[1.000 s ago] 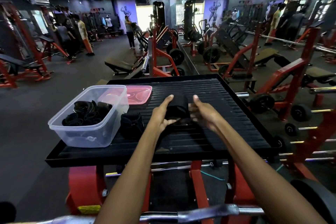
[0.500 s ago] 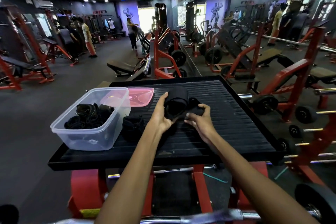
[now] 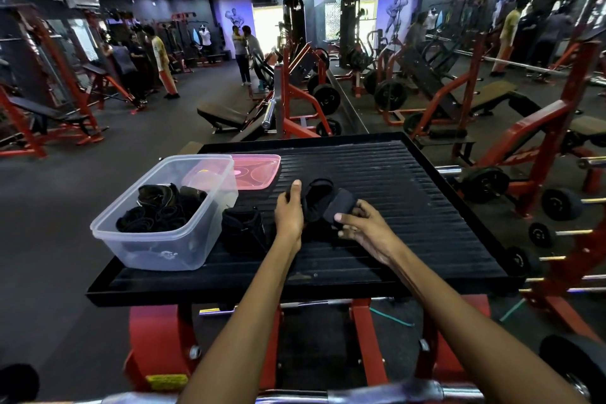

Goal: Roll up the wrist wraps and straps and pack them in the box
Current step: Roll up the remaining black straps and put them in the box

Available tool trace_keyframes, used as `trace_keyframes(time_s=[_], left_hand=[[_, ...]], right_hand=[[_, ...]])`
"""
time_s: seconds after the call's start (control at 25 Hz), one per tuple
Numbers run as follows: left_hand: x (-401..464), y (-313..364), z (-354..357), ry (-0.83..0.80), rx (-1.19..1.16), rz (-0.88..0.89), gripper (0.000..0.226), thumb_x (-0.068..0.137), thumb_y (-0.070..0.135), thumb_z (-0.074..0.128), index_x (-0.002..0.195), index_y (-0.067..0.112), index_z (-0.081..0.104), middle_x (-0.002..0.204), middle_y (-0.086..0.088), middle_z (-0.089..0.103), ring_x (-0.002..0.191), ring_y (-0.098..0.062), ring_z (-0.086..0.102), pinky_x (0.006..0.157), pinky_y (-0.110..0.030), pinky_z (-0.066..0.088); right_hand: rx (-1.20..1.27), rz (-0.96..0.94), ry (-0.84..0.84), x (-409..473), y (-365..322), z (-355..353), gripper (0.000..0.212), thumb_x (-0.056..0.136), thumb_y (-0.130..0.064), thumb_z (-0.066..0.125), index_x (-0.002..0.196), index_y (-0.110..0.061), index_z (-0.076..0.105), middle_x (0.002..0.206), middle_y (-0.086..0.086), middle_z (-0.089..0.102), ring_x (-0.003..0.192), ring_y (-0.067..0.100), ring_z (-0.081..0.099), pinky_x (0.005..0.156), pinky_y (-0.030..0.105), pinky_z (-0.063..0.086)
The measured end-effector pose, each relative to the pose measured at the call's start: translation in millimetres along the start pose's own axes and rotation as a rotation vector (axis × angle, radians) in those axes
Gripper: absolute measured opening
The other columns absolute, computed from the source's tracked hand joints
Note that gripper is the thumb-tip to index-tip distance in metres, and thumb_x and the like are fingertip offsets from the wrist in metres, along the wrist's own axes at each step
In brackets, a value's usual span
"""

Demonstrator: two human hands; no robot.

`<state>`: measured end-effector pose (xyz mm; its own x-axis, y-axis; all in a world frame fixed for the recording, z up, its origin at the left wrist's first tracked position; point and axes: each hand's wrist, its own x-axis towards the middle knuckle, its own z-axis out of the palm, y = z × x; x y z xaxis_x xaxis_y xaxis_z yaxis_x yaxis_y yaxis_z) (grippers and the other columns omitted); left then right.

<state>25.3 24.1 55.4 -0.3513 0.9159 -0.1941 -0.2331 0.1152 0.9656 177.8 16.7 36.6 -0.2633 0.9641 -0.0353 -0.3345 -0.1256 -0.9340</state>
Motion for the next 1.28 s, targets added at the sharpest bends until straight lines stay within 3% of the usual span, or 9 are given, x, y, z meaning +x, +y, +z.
trace_keyframes(time_s=[0.16,0.28,0.4,0.64,0.76,0.84,1.0,1.16,1.28], left_hand=[[-12,-2,0,0.109,0.234,0.042,0.07,0.095,0.055,0.033,0.134,-0.002,0.041,0.142,-0.02,0.036,0.13,-0.034,0.039,0.108,-0.04,0.03],[-9,-12,-4,0.127,0.233,0.071,0.071,0.097,0.051,0.028,0.128,-0.01,0.045,0.136,-0.023,0.044,0.126,-0.036,0.043,0.106,-0.039,0.031],[-6,-18,-5,0.143,0.167,0.02,0.076,0.096,0.055,0.025,0.129,-0.011,0.043,0.136,-0.026,0.047,0.124,-0.037,0.047,0.104,-0.041,0.035],[-9,-24,-5,0.037,0.265,0.203,0.053,0.095,0.047,0.041,0.137,0.015,0.035,0.133,-0.012,0.051,0.12,-0.025,0.048,0.098,-0.031,0.035],[-8,-27,-6,0.067,0.31,0.212,0.052,0.095,0.05,0.04,0.136,0.018,0.037,0.127,-0.014,0.057,0.119,-0.03,0.051,0.096,-0.033,0.037],[-7,-30,-4,0.077,0.363,0.212,0.054,0.095,0.05,0.038,0.14,0.02,0.035,0.13,-0.014,0.055,0.122,-0.03,0.049,0.096,-0.032,0.036],[-7,-32,-7,0.064,0.459,0.253,0.055,0.096,0.046,0.04,0.145,0.025,0.028,0.135,-0.017,0.052,0.126,-0.031,0.047,0.099,-0.033,0.036],[-5,-30,-13,0.059,0.497,0.202,0.048,0.095,0.034,0.045,0.141,0.024,0.037,0.128,-0.014,0.058,0.118,-0.031,0.053,0.083,-0.026,0.035],[-4,-29,-16,0.021,0.489,0.209,0.044,0.092,0.032,0.05,0.135,0.025,0.045,0.122,-0.01,0.063,0.112,-0.027,0.058,0.082,-0.025,0.038]], right_hand=[[-0.092,-0.038,-0.001,2,7,4,0.035,0.081,0.008,0.064,0.107,-0.013,0.05,0.095,0.005,0.058,0.072,0.01,0.066,0.055,0.024,0.055],[-0.34,-0.16,-0.005,1,12,-1,0.062,0.081,0.001,0.069,0.13,-0.022,0.04,0.114,0.003,0.058,0.082,0.017,0.067,0.061,0.031,0.058],[-0.658,-0.277,-0.059,0,17,1,0.073,0.075,-0.006,0.077,0.133,-0.026,0.038,0.12,0.0,0.055,0.084,0.029,0.066,0.069,0.038,0.058],[-1.01,-0.499,0.105,3,21,6,0.08,0.069,-0.001,0.079,0.137,-0.001,0.036,0.137,0.014,0.025,0.118,0.01,0.034,0.077,-0.004,0.038],[-1.121,-0.615,0.066,1,21,4,0.079,0.066,-0.006,0.082,0.134,-0.003,0.042,0.141,0.012,0.025,0.122,0.002,0.027,0.095,0.006,0.033],[-1.175,-0.637,0.042,-2,18,5,0.079,0.067,-0.01,0.082,0.135,-0.005,0.042,0.139,0.009,0.03,0.111,0.0,0.035,0.085,0.017,0.041],[-1.257,-0.685,-0.015,-10,14,9,0.081,0.069,-0.009,0.081,0.138,-0.003,0.039,0.133,0.01,0.04,0.09,0.005,0.042,0.077,0.014,0.035],[-1.309,-0.733,-0.081,-11,16,10,0.083,0.068,-0.012,0.082,0.139,-0.005,0.039,0.131,0.009,0.043,0.093,0.007,0.047,0.084,0.008,0.031],[-1.287,-0.699,-0.078,-10,15,8,0.081,0.069,-0.017,0.081,0.139,-0.007,0.039,0.134,0.005,0.042,0.111,0.016,0.052,0.09,0.014,0.035]])
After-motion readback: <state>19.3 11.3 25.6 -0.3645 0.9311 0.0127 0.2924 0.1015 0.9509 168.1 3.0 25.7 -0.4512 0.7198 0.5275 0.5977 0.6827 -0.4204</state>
